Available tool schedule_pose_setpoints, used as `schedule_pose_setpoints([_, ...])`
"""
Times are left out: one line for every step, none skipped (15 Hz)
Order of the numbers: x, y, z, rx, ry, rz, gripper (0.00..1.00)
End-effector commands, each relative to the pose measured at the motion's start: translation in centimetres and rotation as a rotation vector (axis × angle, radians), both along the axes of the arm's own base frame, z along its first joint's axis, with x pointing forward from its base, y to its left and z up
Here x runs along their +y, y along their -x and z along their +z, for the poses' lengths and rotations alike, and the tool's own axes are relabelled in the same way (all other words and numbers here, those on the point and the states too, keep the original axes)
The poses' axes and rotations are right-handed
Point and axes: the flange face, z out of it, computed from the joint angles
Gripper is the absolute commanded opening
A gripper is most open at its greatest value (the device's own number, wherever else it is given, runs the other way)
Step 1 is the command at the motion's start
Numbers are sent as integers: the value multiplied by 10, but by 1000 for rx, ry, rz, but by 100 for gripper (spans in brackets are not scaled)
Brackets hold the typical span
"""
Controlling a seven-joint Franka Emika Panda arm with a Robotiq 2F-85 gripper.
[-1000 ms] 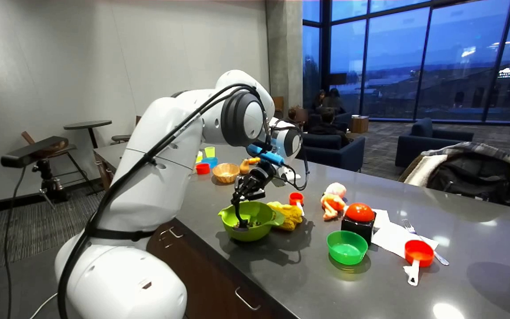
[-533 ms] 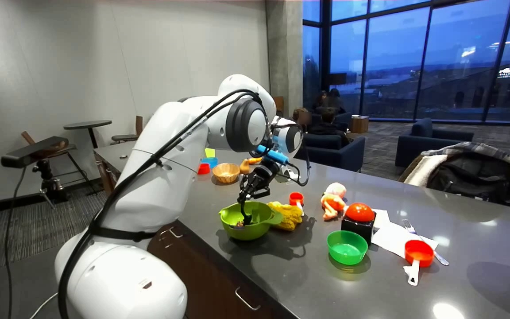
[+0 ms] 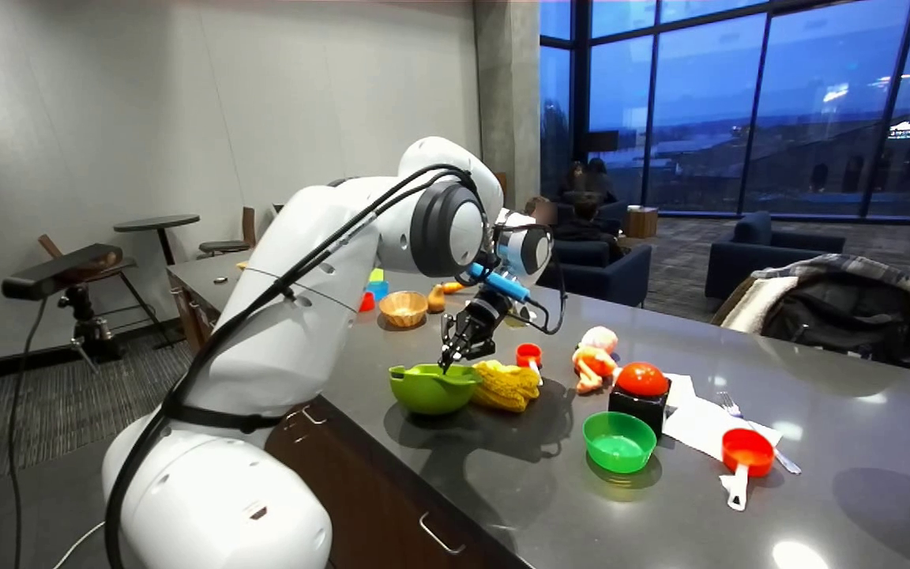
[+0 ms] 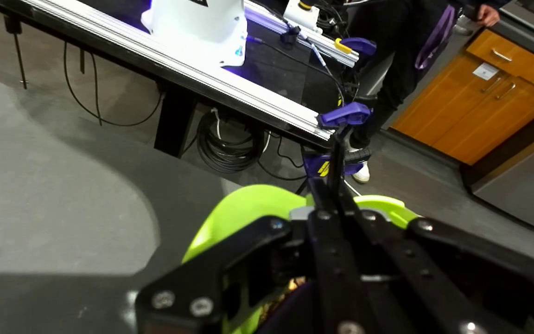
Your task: Use the black spoon to stir in the green bowl
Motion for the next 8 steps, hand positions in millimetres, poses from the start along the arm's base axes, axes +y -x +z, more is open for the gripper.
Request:
schedule_pose_setpoints([-6, -7, -3, -46, -37, -1, 1])
schedule_pose_setpoints([-7, -8, -4, -51, -41, -1, 1])
schedule_pose_setpoints([-8, -8, -3, -52, -48, 1, 29])
schedule_pose_setpoints([-9, -9, -3, -58, -49, 1, 29])
schedule_pose_setpoints([-9, -10, -3, -68, -49, 1, 33])
schedule_pose_setpoints([-8, -12, -3, -85, -52, 0, 39])
schedule_pose_setpoints([-8, -14, -3, -98, -53, 0, 47])
schedule_pose_setpoints([-7, -15, -4, -110, -55, 0, 53])
